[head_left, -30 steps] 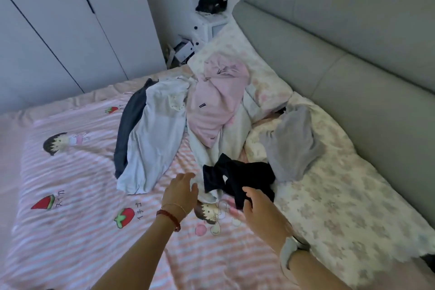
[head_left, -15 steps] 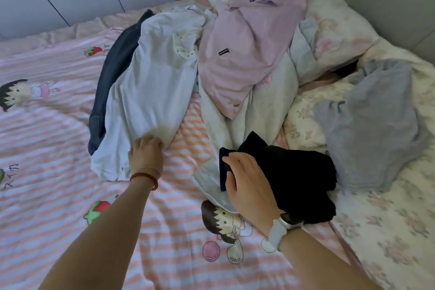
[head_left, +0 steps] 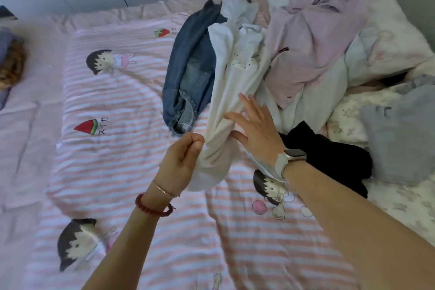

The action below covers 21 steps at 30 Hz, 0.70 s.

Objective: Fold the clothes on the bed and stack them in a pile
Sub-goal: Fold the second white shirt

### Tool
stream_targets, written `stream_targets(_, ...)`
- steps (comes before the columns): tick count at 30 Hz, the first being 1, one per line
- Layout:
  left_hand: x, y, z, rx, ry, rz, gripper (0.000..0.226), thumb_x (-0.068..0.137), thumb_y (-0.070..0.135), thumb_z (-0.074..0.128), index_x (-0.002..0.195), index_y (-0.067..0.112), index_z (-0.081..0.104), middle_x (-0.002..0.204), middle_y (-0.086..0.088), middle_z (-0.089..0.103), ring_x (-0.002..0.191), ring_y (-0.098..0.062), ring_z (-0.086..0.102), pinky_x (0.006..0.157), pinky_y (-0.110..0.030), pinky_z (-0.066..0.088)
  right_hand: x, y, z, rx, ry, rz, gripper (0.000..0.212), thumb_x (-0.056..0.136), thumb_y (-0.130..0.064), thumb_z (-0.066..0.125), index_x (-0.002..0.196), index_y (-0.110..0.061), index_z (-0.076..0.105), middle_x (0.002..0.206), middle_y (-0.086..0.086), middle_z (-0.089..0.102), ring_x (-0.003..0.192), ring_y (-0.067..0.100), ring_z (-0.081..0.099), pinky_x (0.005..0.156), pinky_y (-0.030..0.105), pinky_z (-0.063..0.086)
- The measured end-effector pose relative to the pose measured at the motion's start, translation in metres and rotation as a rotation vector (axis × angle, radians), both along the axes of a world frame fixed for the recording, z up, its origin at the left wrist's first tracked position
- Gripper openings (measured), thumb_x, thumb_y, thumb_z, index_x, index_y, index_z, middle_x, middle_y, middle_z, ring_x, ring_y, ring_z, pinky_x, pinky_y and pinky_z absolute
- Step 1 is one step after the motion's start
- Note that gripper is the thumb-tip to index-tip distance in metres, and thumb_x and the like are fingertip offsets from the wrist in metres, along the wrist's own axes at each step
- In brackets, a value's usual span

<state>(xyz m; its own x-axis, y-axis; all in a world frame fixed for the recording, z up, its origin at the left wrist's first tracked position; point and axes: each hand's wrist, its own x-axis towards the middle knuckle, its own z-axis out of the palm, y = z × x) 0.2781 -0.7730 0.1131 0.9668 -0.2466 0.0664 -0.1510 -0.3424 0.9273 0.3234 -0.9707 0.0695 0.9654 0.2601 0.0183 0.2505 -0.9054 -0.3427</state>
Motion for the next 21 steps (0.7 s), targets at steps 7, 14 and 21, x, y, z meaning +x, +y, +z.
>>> stream_targets(7,-0.088,0.118,-0.007,0.148,0.268,0.284,0.029,0.091,0.0,0.053,0.069,0.019,0.055,0.071,0.0,0.059,0.064,0.004,0.054,0.067,-0.016,0.043,-0.162,0.092,0.008,0.282,0.401,0.177,0.019,0.094,-0.021,0.052,0.096,-0.006,0.064,0.078,0.018,0.065,0.073,0.034,0.061,0.064,0.036,0.043)
stream_targets(14,-0.139,0.126,-0.065,0.487,0.442,0.097,0.052,0.09,0.021,0.059,0.137,0.01,0.04,0.14,-0.016,0.04,0.13,-0.028,0.037,0.108,-0.038,0.03,-0.29,0.111,-0.006,0.317,0.816,0.225,0.031,0.093,-0.033,0.053,0.119,-0.018,0.062,0.122,-0.003,0.062,0.114,0.01,0.053,0.095,0.009,0.031)
stream_targets(21,-0.102,0.061,-0.118,0.306,0.572,0.038,0.09,0.085,0.028,0.065,0.149,0.018,0.002,0.154,-0.014,0.011,0.141,-0.028,0.018,0.113,-0.038,0.021,-0.203,0.09,-0.048,0.569,0.503,-0.647,0.066,0.091,-0.027,0.056,0.145,-0.011,0.021,0.147,0.009,0.029,0.136,0.027,0.027,0.109,0.033,0.026)
